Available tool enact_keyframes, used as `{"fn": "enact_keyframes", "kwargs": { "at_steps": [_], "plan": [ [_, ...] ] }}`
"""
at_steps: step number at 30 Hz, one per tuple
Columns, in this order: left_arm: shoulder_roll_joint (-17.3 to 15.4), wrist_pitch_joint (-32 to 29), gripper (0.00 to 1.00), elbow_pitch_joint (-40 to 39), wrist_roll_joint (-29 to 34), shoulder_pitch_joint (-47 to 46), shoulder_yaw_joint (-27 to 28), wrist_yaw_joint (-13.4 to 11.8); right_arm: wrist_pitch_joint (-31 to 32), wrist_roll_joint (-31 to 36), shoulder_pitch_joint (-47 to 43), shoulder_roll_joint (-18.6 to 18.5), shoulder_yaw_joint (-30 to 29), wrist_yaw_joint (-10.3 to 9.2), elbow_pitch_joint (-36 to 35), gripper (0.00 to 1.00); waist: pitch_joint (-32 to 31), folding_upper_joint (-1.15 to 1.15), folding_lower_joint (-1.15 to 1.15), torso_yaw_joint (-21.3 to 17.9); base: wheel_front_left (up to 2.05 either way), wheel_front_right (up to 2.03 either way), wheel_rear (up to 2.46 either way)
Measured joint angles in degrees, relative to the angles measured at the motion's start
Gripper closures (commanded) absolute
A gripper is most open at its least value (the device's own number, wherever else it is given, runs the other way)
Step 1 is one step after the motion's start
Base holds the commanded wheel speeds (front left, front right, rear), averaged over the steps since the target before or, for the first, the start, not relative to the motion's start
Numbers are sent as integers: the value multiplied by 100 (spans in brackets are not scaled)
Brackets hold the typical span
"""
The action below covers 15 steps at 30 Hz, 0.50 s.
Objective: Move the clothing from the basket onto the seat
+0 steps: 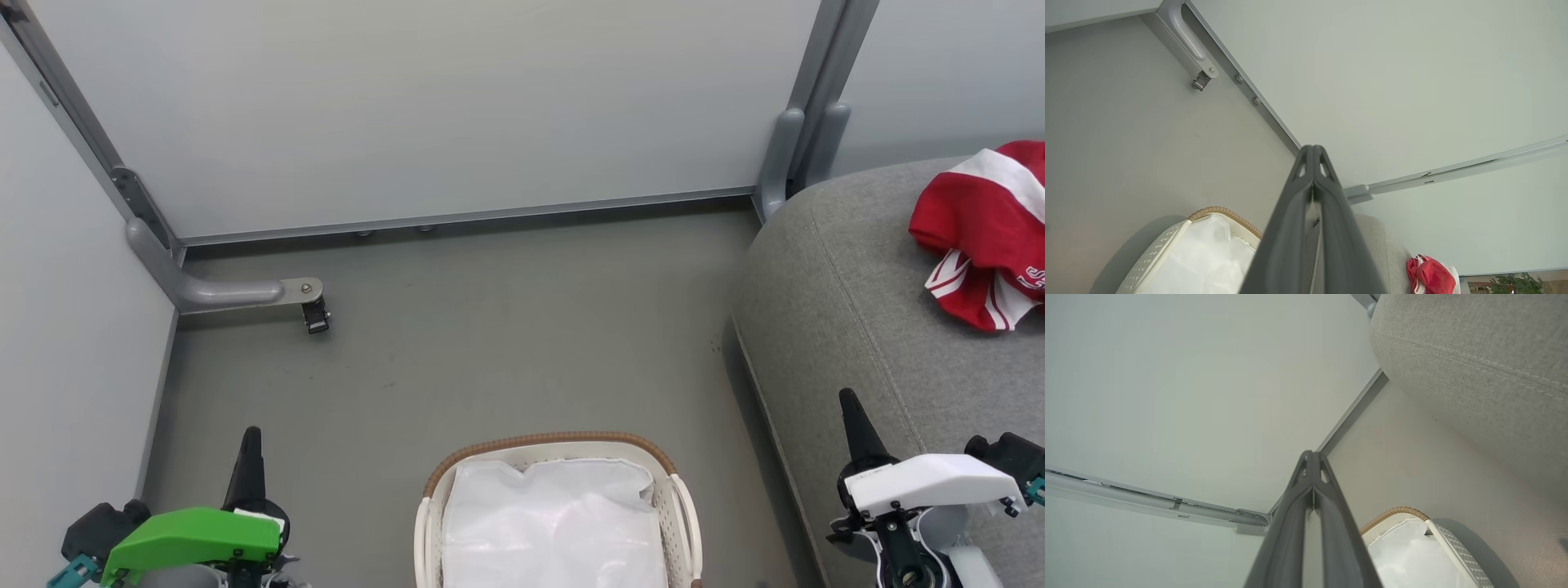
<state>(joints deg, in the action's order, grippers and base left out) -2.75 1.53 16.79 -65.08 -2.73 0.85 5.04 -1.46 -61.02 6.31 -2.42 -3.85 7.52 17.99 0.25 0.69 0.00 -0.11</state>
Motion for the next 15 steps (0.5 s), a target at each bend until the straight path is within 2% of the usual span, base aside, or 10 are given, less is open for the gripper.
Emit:
{"fn": "enact_keyframes", "kwargs": {
  "at_steps": [15],
  "plan": [
    [-1, -232, 100, -67, -759, -94, 159, 57, 223, -872, 1, -10, -78, 0, -100, 100, -5, 0, 0, 2, 0, 0, 0]
  ]
}}
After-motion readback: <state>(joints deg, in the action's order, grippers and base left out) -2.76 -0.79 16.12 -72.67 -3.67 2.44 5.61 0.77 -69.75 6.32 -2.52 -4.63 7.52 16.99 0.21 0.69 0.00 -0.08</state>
